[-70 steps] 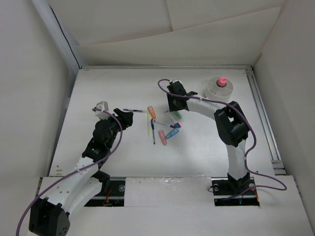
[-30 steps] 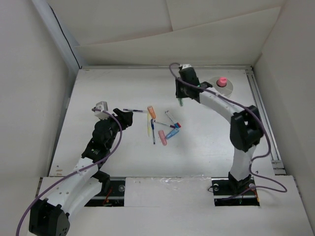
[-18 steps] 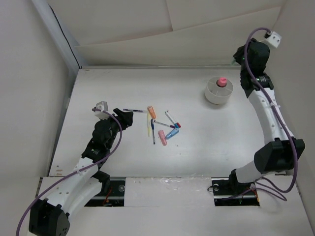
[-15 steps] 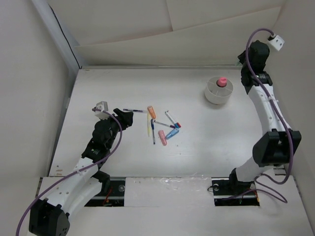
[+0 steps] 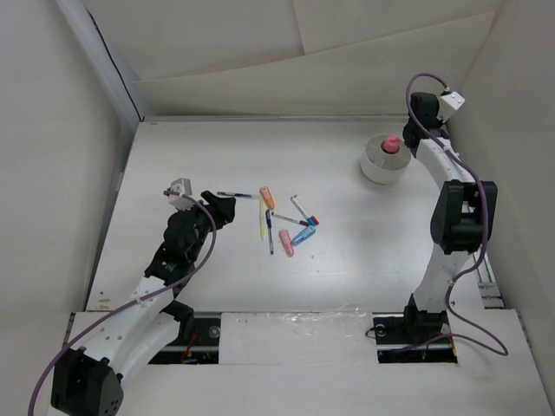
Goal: Sort the stationery into containers
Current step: Place the stationery in the storage box.
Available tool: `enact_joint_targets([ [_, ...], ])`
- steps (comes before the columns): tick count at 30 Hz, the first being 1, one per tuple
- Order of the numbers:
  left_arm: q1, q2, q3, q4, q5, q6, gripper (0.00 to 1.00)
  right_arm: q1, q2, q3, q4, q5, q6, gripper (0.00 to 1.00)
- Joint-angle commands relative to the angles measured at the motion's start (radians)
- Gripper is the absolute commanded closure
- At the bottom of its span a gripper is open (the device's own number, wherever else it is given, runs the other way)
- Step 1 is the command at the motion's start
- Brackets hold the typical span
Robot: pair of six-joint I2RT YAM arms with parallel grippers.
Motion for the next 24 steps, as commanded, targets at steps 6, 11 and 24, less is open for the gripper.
enact_joint_targets([
  [6, -0.004, -0.002, 0.033, 0.045, 0.021, 0.004, 0.44, 0.009, 0.041, 0.047, 0.038, 0.081, -0.014, 0.88],
  [11, -0.004, 0.007, 0.033, 0.054, 0.021, 0.004, 0.44, 0.029, 0.085, 0.062, 0.038, 0.133, -0.027, 0.88],
  [24, -0.004, -0.002, 0.033, 0.054, 0.012, 0.004, 0.44, 0.068, 0.147, 0.104, 0.007, 0.199, -0.045, 0.79],
])
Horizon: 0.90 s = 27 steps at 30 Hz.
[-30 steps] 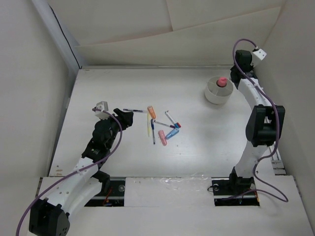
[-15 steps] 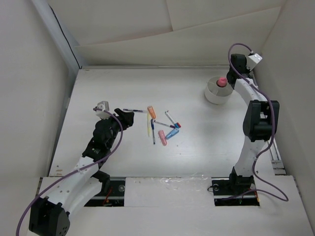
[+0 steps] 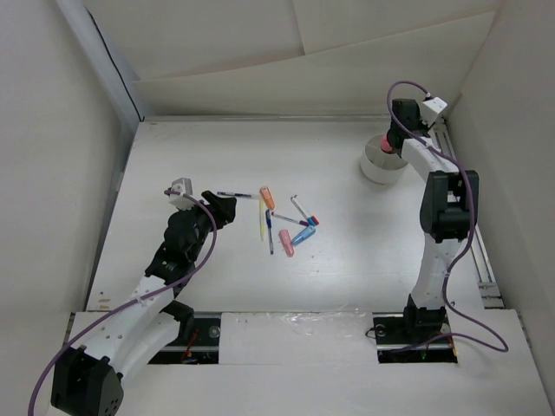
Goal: Sort the stationery into containers
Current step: Place the stationery in the storage box, then pick up the stationery from the center of the board.
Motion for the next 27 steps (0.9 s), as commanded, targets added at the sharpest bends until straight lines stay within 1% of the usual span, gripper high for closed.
enact_joint_targets([
  [1, -0.004, -0.011, 0.033, 0.046, 0.001, 0.004, 0.44, 0.025, -0.017, 0.022, 0.009, 0.053, -0.006, 0.76],
  [2, -0.004, -0.011, 0.033, 0.046, 0.001, 0.004, 0.44, 0.025, -0.017, 0.021, 0.009, 0.053, 0.003, 0.71],
  [8, -0.004, -0.011, 0.033, 0.046, 0.001, 0.004, 0.44, 0.025, -0.086, -0.032, 0.009, 0.033, 0.031, 0.60],
  [10, -0.004, -0.020, 0.033, 0.037, 0.001, 0.004, 0.44, 0.025, -0.135, -0.058, 0.009, -0.005, 0.042, 0.50],
  [11, -0.004, -0.020, 0.033, 0.037, 0.001, 0.004, 0.44, 0.025, -0.136, -0.058, 0.009, -0.005, 0.042, 0.50],
  [14, -0.004, -0.020, 0.033, 0.037, 0.010, -0.005, 0.44, 0.012, -0.178, -0.084, 0.009, -0.057, 0.060, 0.44],
  [18, -0.004, -0.020, 0.033, 0.037, 0.010, -0.005, 0.44, -0.013, -0.238, -0.109, 0.009, -0.137, 0.082, 0.43],
  [19, -0.004, -0.020, 0.033, 0.037, 0.010, -0.005, 0.44, -0.013, -0.272, -0.136, -0.001, -0.137, 0.094, 0.43],
  [20, -0.004, -0.020, 0.033, 0.037, 0.010, -0.005, 0.44, -0.013, -0.293, -0.150, -0.001, -0.137, 0.094, 0.47],
  [22, -0.004, -0.020, 0.033, 0.037, 0.019, -0.005, 0.44, -0.004, -0.338, -0.196, -0.001, -0.137, 0.094, 0.52],
  [23, -0.004, -0.020, 0.033, 0.037, 0.019, -0.005, 0.44, 0.005, -0.394, -0.215, -0.001, -0.137, 0.074, 0.65],
  [25, -0.004, -0.020, 0.033, 0.037, 0.019, -0.005, 0.44, 0.053, -0.460, -0.261, 0.038, -0.174, 0.045, 0.80],
  [26, -0.004, -0.020, 0.033, 0.037, 0.019, -0.005, 0.44, 0.074, -0.525, -0.312, 0.055, -0.214, -0.001, 0.91],
  [27, -0.004, -0.020, 0.033, 0.046, 0.019, -0.005, 0.44, 0.099, -0.551, -0.333, 0.064, -0.263, -0.001, 0.94],
])
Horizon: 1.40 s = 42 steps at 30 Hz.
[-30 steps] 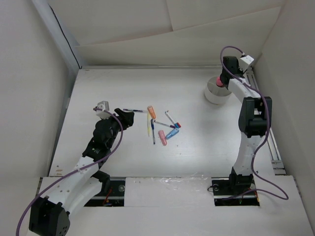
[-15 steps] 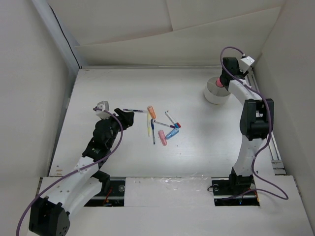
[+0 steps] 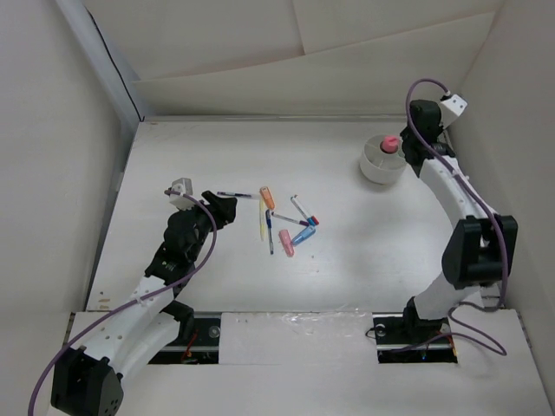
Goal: Sort the stationery into containers
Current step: Pick up the stationery from the center of the board.
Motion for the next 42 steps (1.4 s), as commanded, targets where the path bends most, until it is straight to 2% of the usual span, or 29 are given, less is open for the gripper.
enact_joint_targets([
  [1, -0.004, -0.016, 0.033, 0.046, 0.011, -0.004, 0.44, 0.133, -0.136, -0.070, 0.060, -0.243, -0.068, 0.96],
  [3, -0.004, -0.016, 0.033, 0.046, 0.011, -0.004, 0.44, 0.193, -0.149, -0.114, 0.077, -0.415, -0.115, 0.96],
  [4, -0.004, -0.007, 0.033, 0.046, 0.011, -0.004, 0.44, 0.222, -0.122, -0.114, 0.077, -0.606, -0.132, 0.94],
  [5, -0.004, -0.007, 0.033, 0.037, 0.000, -0.004, 0.44, 0.283, -0.088, -0.078, 0.060, -0.687, -0.157, 0.93],
  [8, -0.004, -0.019, 0.033, 0.022, -0.024, -0.004, 0.44, 0.416, 0.098, 0.036, -0.084, -0.738, -0.236, 0.90],
  [9, -0.004, -0.019, 0.042, 0.007, -0.035, -0.004, 0.44, 0.446, 0.144, 0.123, -0.119, -0.723, -0.252, 0.88],
  [13, -0.004, -0.042, 0.042, -0.020, -0.066, -0.004, 0.44, 0.555, 0.344, 0.311, -0.213, -0.686, -0.296, 0.49],
  [16, -0.004, -0.052, 0.042, -0.020, -0.077, -0.004, 0.44, 0.576, 0.431, 0.448, -0.279, -0.686, -0.310, 0.40],
  [20, -0.004, -0.052, 0.042, -0.020, -0.068, -0.004, 0.44, 0.596, 0.572, 0.566, -0.366, -0.674, -0.310, 0.41],
  [29, -0.004, -0.042, 0.042, -0.020, -0.049, -0.004, 0.44, 0.616, 0.681, 0.682, -0.429, -0.547, -0.301, 0.45],
  [35, -0.004, -0.042, 0.042, -0.020, -0.049, -0.004, 0.44, 0.638, 0.758, 0.791, -0.475, -0.547, -0.301, 0.38],
  [42, -0.004, -0.042, 0.042, -0.020, -0.049, -0.004, 0.44, 0.647, 0.768, 0.800, -0.485, -0.556, -0.301, 0.35],
])
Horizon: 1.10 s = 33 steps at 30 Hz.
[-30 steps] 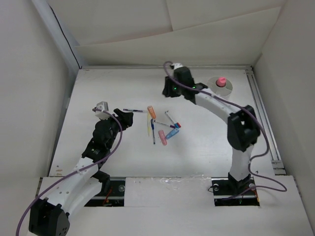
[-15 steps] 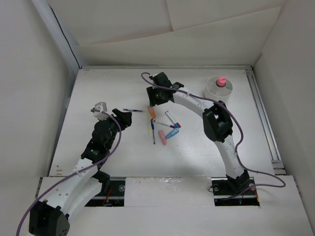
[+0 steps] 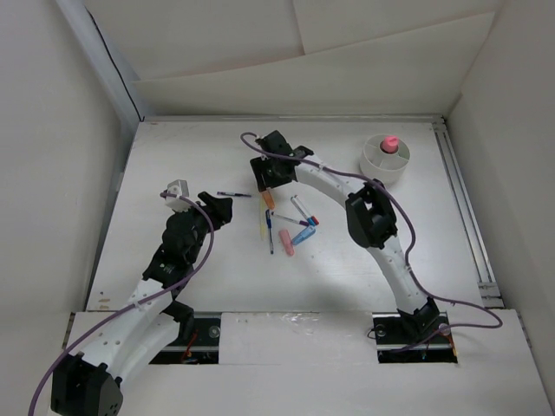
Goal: Sort the stationery into containers
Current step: Pick up the stationery from the center of the board.
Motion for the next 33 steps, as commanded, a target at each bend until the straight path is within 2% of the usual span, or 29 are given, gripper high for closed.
enact_joint_targets([
  [1, -0.003, -0.005, 0.042, 0.025, 0.009, -0.004, 0.44, 0.011, 0.011, 0.053, -0.019, 0.001, -0.005, 0.35],
  [12, -0.003, -0.014, 0.042, 0.025, 0.018, -0.004, 0.44, 0.020, 0.041, 0.081, -0.019, 0.024, -0.005, 0.38],
  [17, -0.003, -0.014, 0.042, 0.025, 0.018, -0.004, 0.44, 0.020, 0.074, 0.110, -0.030, 0.044, -0.005, 0.45],
  [25, -0.003, -0.023, 0.042, 0.025, 0.018, -0.004, 0.44, 0.030, 0.106, 0.133, -0.030, 0.064, 0.004, 0.47],
  [33, -0.003, -0.023, 0.042, 0.025, 0.018, -0.004, 0.44, 0.030, 0.106, 0.133, -0.021, 0.096, 0.004, 0.57],
])
